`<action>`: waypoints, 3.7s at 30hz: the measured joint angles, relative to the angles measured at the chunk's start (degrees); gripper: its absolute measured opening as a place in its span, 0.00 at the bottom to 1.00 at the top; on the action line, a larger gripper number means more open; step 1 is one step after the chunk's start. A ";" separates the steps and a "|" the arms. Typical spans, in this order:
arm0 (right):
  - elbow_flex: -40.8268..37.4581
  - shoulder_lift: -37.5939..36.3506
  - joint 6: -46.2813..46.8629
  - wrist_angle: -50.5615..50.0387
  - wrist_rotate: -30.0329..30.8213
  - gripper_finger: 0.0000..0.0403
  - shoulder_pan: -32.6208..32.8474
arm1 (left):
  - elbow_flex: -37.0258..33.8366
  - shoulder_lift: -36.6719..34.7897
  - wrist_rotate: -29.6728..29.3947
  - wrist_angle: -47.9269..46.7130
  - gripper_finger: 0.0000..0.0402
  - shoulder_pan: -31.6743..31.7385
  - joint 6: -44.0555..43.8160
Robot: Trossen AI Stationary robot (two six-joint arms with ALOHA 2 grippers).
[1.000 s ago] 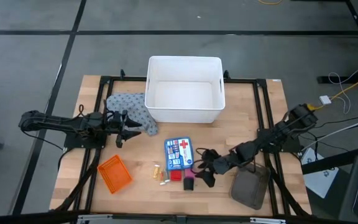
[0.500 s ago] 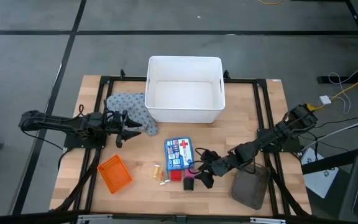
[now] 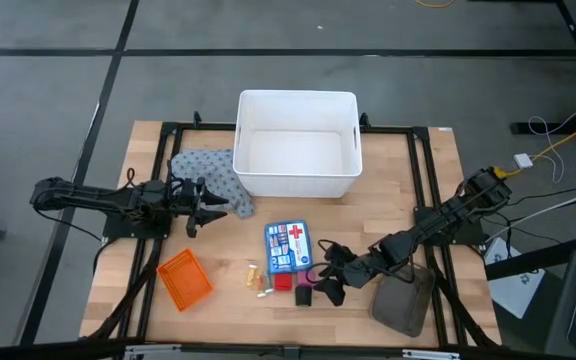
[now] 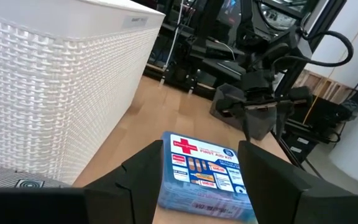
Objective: Pick & place medical supplies in basket/bin
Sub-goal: Put the pink bandage into the black bin
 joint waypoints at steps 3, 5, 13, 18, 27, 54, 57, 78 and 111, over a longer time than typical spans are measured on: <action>0.00 1.28 1.44 0.43 -0.05 0.66 0.00 | 0.00 0.00 0.07 0.00 0.51 0.00 -0.19; 0.00 2.90 2.63 1.49 -0.44 0.66 0.00 | 0.00 0.00 0.07 0.00 0.51 0.00 -0.19; -0.02 6.11 2.86 5.24 -0.46 0.66 -0.02 | 0.00 0.00 0.09 -0.04 0.51 0.00 -0.19; -0.02 6.11 2.45 6.89 0.79 0.66 -0.02 | 0.00 0.00 0.09 -0.04 0.51 0.00 -0.17; -0.02 6.11 1.81 7.34 1.49 0.66 -0.07 | 0.00 0.00 0.11 -0.04 0.51 0.00 -0.19; -0.02 11.77 0.94 14.84 2.41 0.44 -3.32 | 0.00 0.00 0.14 -0.30 0.51 0.00 -0.17; -0.02 11.77 0.93 14.97 2.58 0.36 -3.34 | 0.00 0.00 0.14 -0.35 0.51 0.02 -0.19; -0.05 10.06 -4.12 22.32 2.43 0.12 -3.32 | 0.00 0.00 0.11 -0.44 0.50 0.02 -0.17; 38.96 -2.17 -0.40 -71.54 3.13 0.11 7.94 | 0.04 -0.02 0.11 -1.33 0.50 0.00 -0.02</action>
